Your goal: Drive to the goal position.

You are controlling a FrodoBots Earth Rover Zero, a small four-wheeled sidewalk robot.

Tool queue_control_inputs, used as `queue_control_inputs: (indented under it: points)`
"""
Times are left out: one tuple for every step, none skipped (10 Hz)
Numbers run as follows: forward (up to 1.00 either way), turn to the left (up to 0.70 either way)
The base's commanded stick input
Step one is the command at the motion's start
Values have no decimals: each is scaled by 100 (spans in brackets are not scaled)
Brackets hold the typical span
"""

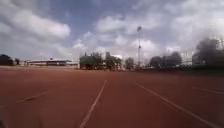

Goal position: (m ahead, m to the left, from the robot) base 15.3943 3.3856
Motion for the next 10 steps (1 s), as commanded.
queue_control_inputs:
  points:
    - [70,0]
    - [70,0]
    - [70,0]
    - [70,0]
    - [70,0]
    - [70,0]
    - [70,0]
    - [70,0]
    - [70,0]
    - [70,0]
